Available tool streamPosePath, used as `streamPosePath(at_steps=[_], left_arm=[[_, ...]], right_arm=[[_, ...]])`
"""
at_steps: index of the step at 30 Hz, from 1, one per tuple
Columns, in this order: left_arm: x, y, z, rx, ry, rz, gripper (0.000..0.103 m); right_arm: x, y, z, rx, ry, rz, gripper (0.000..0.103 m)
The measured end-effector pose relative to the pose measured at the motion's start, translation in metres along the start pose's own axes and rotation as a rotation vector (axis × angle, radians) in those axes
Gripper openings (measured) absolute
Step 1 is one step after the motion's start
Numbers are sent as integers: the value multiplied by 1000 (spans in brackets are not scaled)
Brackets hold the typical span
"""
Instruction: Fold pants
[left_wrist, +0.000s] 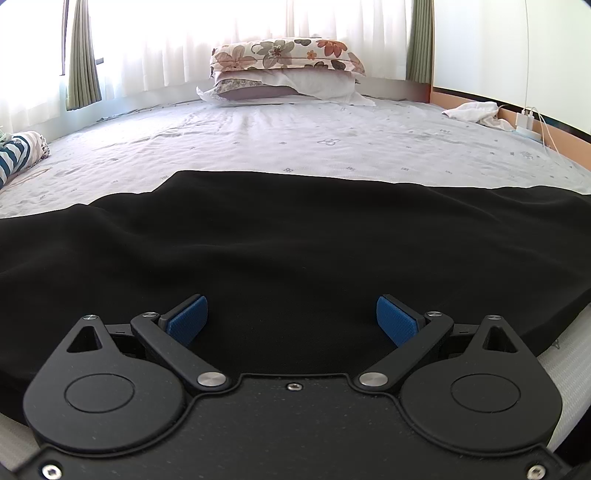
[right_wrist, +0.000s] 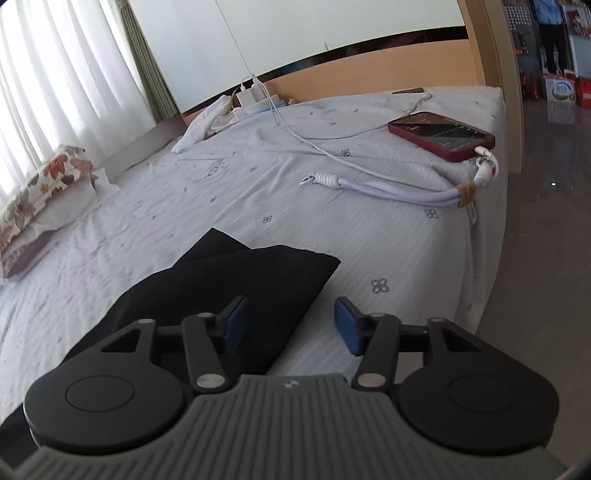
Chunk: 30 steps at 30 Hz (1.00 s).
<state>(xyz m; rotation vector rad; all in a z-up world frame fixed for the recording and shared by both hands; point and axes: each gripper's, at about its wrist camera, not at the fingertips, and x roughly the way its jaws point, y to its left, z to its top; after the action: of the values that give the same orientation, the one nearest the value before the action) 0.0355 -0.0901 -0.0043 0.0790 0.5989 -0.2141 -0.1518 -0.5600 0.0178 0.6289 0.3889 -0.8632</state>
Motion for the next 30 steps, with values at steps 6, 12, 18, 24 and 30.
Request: streamPosePath(at_steps=[6, 12, 18, 24, 30], left_arm=[[0, 0, 0, 0, -1, 0, 98], [0, 0, 0, -3, -1, -1, 98], [-6, 5, 1, -31, 6, -12, 93], [-24, 43, 12, -176, 9, -77, 68], [-51, 91, 19, -247, -67, 0, 67]], right_arm=[[14, 18, -3, -44, 45, 68, 78], [44, 18, 9, 89, 59, 113, 49], [51, 13, 14, 216, 118, 159, 11], [16, 82, 20, 75, 109, 314, 9], [-38, 242, -45, -320, 252, 602, 9]])
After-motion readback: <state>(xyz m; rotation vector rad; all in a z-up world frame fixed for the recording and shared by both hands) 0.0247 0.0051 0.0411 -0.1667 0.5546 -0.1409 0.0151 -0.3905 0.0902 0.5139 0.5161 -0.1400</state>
